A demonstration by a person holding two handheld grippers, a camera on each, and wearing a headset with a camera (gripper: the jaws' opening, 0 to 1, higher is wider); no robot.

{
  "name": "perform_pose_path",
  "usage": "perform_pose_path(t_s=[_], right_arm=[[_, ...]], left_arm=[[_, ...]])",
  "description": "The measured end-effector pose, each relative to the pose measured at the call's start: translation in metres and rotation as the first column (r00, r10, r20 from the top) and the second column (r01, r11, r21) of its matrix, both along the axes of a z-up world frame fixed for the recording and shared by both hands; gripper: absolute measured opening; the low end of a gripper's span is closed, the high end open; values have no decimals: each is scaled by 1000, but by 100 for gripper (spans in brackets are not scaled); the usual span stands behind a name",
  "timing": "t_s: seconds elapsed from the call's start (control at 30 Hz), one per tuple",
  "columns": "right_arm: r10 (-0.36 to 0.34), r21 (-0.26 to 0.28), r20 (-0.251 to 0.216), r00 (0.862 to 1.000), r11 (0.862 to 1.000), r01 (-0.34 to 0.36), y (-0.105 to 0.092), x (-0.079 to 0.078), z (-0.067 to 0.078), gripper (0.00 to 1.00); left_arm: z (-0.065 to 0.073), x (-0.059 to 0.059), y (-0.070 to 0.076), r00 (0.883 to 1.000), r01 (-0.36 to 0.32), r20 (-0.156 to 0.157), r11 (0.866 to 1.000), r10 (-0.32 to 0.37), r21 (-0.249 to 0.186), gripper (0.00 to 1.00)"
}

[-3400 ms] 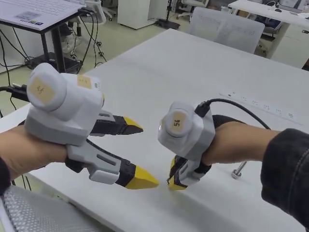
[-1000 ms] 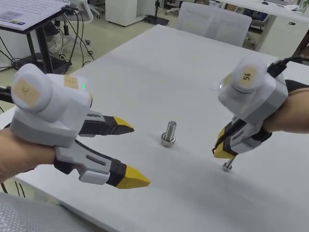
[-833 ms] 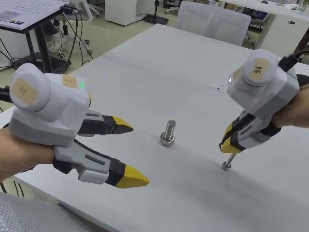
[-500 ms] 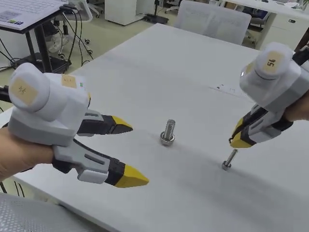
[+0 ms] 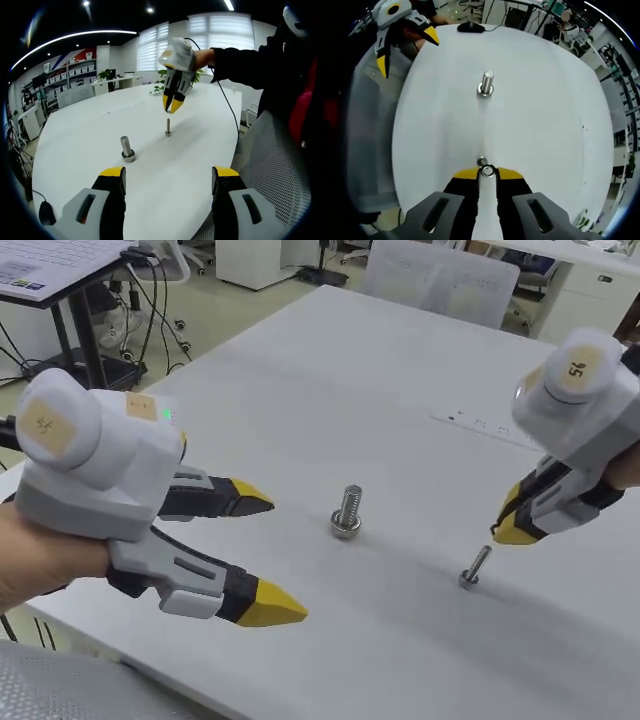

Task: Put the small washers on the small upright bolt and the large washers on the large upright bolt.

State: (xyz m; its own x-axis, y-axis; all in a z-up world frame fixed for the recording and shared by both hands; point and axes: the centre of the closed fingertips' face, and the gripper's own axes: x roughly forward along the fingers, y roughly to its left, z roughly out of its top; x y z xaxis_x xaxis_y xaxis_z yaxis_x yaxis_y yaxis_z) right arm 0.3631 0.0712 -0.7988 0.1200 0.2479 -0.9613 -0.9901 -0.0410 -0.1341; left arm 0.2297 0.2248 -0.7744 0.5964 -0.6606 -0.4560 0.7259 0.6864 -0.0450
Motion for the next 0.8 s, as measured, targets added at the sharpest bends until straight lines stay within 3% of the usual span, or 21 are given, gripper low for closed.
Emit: perform_pose_path(t_s=[0.47, 0.8], right_arm=[[7, -21, -27, 1000, 1000, -7, -1, 3, -16, 13], [13, -27, -37, 999, 1000, -14, 0, 2, -18, 13]], left_arm=[[-1, 1, 0, 1000, -1, -5, 1000, 1, -1, 69], [-3, 1, -2, 1000, 11, -9, 1000, -11, 2, 69]])
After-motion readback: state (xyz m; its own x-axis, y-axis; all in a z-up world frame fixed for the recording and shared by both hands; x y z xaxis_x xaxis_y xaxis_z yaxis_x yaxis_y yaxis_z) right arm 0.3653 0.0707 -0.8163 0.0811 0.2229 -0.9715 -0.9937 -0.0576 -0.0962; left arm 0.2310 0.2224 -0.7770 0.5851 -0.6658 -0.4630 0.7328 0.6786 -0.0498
